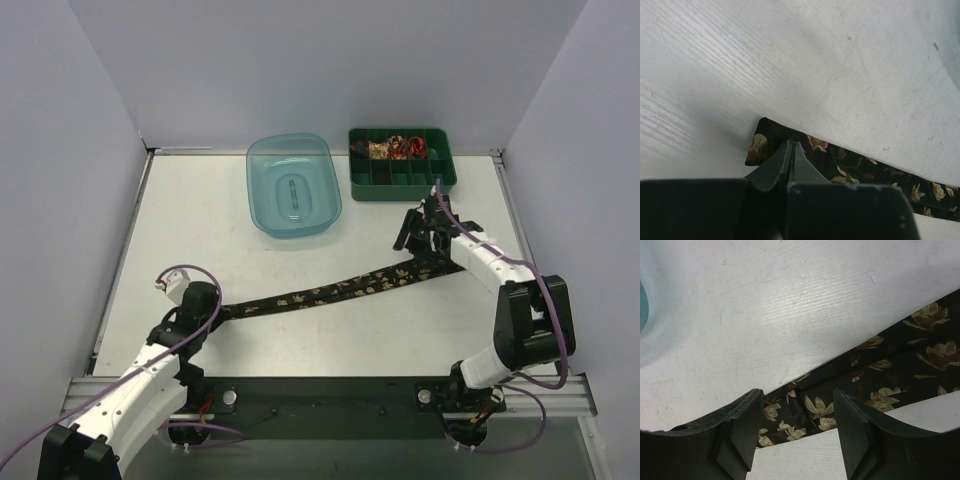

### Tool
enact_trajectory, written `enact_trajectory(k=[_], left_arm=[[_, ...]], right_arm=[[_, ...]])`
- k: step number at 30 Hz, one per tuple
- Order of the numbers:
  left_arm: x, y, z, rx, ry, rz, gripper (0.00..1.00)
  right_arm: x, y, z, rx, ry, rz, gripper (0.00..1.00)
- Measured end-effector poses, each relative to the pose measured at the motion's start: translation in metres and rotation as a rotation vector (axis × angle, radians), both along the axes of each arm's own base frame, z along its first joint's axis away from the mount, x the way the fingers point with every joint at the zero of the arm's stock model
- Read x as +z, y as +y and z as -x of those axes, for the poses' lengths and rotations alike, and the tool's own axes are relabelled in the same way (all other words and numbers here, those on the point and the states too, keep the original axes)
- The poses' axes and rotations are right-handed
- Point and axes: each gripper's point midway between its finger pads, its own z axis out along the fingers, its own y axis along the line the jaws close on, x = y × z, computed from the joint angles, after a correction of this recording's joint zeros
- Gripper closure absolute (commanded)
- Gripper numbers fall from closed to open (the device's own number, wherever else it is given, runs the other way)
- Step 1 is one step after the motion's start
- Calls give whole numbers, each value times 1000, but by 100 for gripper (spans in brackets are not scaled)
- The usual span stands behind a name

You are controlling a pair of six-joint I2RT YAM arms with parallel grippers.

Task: Roll the ties
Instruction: Flatten out the tie at the center of the board.

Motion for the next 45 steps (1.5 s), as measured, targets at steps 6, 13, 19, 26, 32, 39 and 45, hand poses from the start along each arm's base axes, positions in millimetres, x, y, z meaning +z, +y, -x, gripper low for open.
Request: enact_trajectory(k=[6, 13, 19, 26, 32, 39, 45], left_arm=[[-12, 2, 6, 15, 37, 0, 100], [-19, 2, 6, 33, 44, 8, 100], [-20, 0, -1, 39, 41, 10, 100], [7, 2, -4, 14, -1, -14, 92], [61, 1, -17, -2, -124, -12, 44], [43, 8, -5, -2, -15, -64, 26], [45, 12, -3, -1, 43, -94, 19]], right_arm=[[-3, 2, 0, -1, 7, -9, 43], [-5, 4, 1, 6, 15, -14, 43], [-5, 6, 1, 9, 17, -16, 43], [-1, 12, 2, 35, 16, -10, 43], [14, 37, 1, 124, -16, 19, 43], [35, 116, 10, 406, -71, 91, 44], [27, 205, 47, 747, -82, 127, 70]])
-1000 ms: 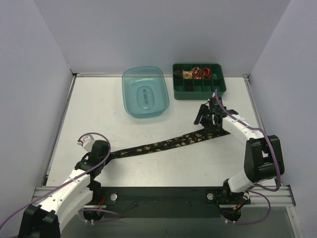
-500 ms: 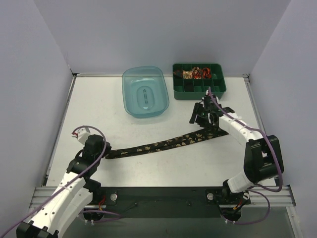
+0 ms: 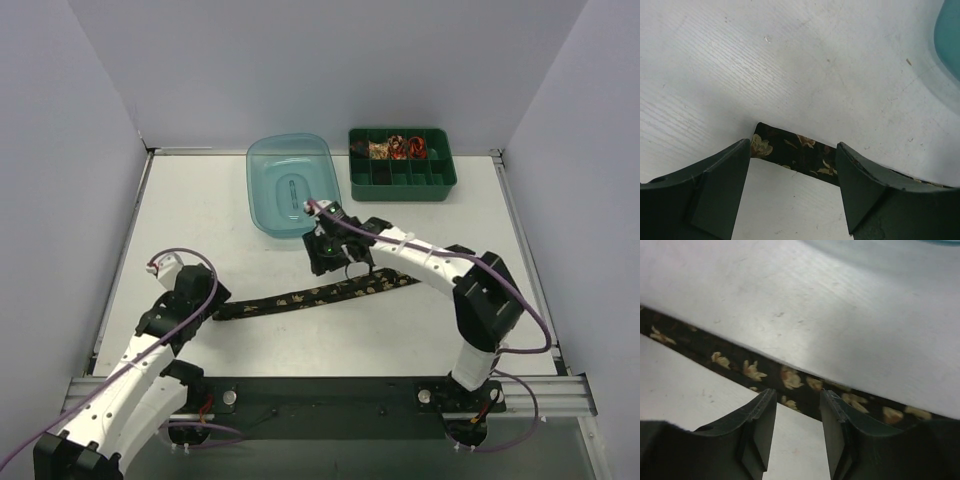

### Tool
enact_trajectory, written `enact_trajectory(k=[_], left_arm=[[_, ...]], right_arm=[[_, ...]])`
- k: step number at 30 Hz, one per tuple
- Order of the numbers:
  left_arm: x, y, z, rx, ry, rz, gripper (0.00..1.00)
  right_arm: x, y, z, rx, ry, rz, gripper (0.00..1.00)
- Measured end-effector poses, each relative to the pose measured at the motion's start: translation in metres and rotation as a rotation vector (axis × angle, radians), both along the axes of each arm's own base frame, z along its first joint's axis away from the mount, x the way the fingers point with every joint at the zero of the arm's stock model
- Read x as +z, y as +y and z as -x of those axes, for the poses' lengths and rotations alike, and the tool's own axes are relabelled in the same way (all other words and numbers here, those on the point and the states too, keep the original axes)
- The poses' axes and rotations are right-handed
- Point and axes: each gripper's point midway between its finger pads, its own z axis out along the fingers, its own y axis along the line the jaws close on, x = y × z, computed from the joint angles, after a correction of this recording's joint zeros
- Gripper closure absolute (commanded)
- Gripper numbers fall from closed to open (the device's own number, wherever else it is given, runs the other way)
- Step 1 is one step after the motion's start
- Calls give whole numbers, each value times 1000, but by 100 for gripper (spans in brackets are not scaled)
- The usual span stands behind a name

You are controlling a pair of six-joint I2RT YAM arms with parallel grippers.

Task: Roll the ties
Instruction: Flatten out the tie at the center of the board.

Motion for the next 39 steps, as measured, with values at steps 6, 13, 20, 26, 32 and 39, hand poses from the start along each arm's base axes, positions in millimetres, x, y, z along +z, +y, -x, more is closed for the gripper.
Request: enact_trajectory(k=[6, 13, 20, 26, 32, 39], left_arm=[[18, 11, -4, 31, -25, -6, 12], [21, 29, -14, 58, 31, 34, 12], [13, 40, -12, 70, 64, 118, 12], [14, 33, -15, 23, 50, 148, 12], [8, 24, -19, -21, 31, 180, 12], [1, 17, -31, -66, 15, 204, 12]], right_arm=[[-27, 66, 53, 327, 21, 65, 100], [-51, 119, 118, 596, 55, 95, 100], [-70, 137, 116, 624, 73, 109, 100], [-79, 144, 98, 586, 40, 139, 100], [-81, 148, 73, 512, 29, 132, 100], [-80, 130, 31, 400, 40, 114, 100]])
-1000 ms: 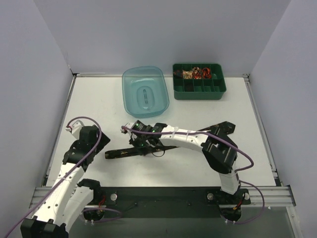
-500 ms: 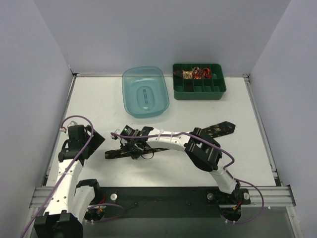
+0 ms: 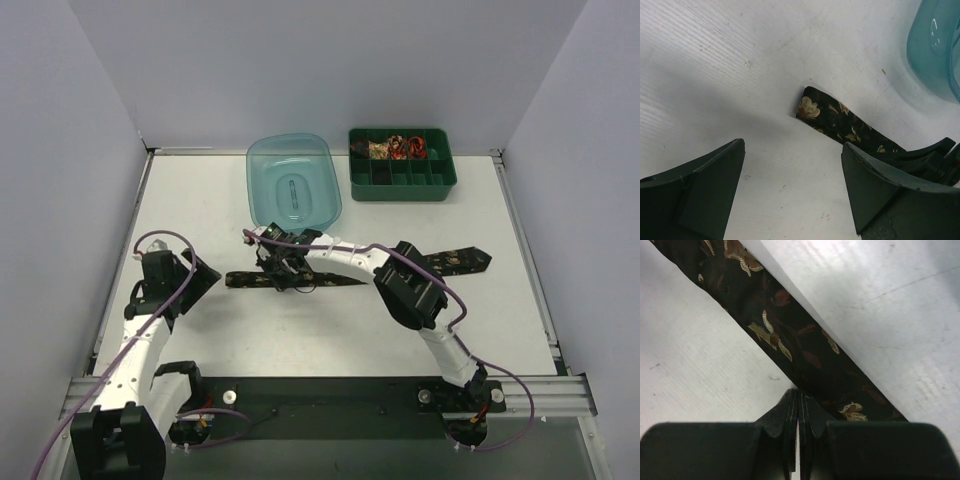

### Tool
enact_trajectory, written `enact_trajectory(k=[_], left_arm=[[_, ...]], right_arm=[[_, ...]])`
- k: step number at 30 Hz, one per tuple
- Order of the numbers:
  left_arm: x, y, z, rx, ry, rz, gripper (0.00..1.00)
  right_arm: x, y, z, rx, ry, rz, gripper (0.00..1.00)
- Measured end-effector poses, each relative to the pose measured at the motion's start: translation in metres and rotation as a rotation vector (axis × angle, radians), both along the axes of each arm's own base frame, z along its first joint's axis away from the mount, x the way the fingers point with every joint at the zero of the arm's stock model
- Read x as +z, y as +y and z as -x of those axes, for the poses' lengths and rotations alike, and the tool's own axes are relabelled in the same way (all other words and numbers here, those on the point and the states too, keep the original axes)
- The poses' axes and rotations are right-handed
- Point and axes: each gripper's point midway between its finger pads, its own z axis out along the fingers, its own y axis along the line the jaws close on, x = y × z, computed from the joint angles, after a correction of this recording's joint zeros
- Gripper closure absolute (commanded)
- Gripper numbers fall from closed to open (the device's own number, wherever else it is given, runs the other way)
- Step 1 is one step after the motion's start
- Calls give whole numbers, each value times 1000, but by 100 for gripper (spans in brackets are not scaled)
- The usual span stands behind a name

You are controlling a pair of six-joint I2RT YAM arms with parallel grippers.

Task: Roll the ties
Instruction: Flatten out the tie at the center of the board, then roll the tie at the center of the board.

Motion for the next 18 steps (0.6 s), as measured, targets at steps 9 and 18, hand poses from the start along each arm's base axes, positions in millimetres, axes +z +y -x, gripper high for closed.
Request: enact_trajectory(k=[9, 18], left_arm=[[-11, -11, -28, -51, -63, 53, 17], [-36, -25, -47, -102, -51, 101, 37]], right_arm=[[3, 0, 3, 10, 28, -56, 100], [76, -7, 4, -17, -12, -202, 100]])
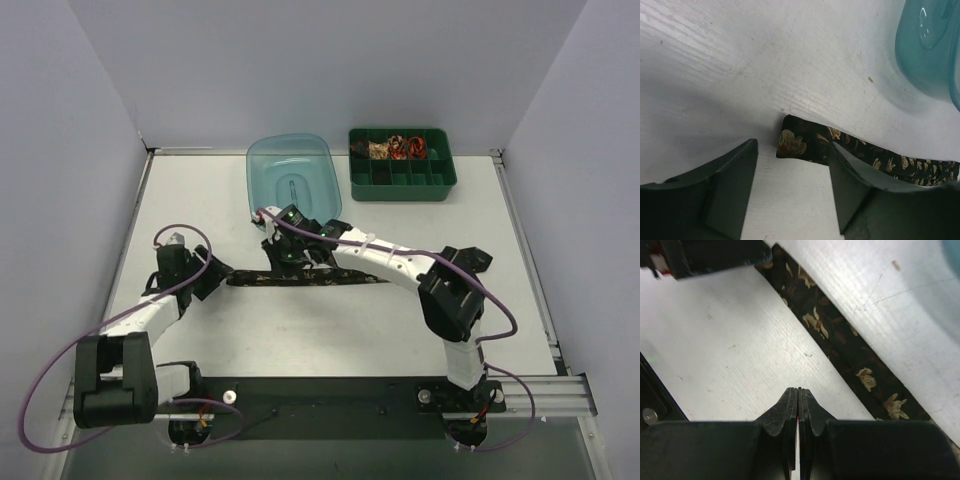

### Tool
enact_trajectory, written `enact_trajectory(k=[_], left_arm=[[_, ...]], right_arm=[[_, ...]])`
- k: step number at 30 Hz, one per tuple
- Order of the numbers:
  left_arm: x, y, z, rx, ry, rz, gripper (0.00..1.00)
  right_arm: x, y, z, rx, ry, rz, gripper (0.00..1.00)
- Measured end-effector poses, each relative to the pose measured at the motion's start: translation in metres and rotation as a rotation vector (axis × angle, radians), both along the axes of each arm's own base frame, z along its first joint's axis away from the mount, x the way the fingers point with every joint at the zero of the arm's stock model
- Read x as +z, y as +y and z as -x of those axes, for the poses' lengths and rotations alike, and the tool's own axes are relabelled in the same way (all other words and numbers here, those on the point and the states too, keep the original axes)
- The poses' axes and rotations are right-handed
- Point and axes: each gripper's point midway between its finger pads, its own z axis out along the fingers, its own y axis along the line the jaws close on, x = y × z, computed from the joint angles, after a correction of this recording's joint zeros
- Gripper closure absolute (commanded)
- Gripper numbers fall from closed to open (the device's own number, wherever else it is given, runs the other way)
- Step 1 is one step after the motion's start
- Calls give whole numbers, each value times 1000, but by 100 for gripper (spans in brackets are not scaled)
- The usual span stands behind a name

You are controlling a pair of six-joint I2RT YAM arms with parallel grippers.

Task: Roll the ties
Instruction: Roll the tie at the center of the board.

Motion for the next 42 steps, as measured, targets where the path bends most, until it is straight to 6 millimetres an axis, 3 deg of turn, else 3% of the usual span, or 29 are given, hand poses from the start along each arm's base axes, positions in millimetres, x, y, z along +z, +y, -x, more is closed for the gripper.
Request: enact_trajectory(k=[4, 10, 16, 25, 33, 42], left_arm=[[-9, -8, -5, -24, 8, 6, 43], [-13, -12, -12, -34, -6, -3, 47], [-22, -13, -22, -28, -14, -6, 66], [-26, -22, -23, -57, -34, -23, 89], [-18, -21, -26, -80, -69, -59, 96], [-12, -35, -26, -136, -102, -114, 100]], right_arm=[[24, -5, -16, -44, -20, -58, 100], [25, -11, -26, -86, -7, -64, 100], [27, 7, -36, -87, -2, -89, 100], [-14, 30, -49, -76, 30, -45, 100], [-51, 38, -40, -56, 57, 31, 100], [-65, 48, -33, -37, 54, 54, 100]])
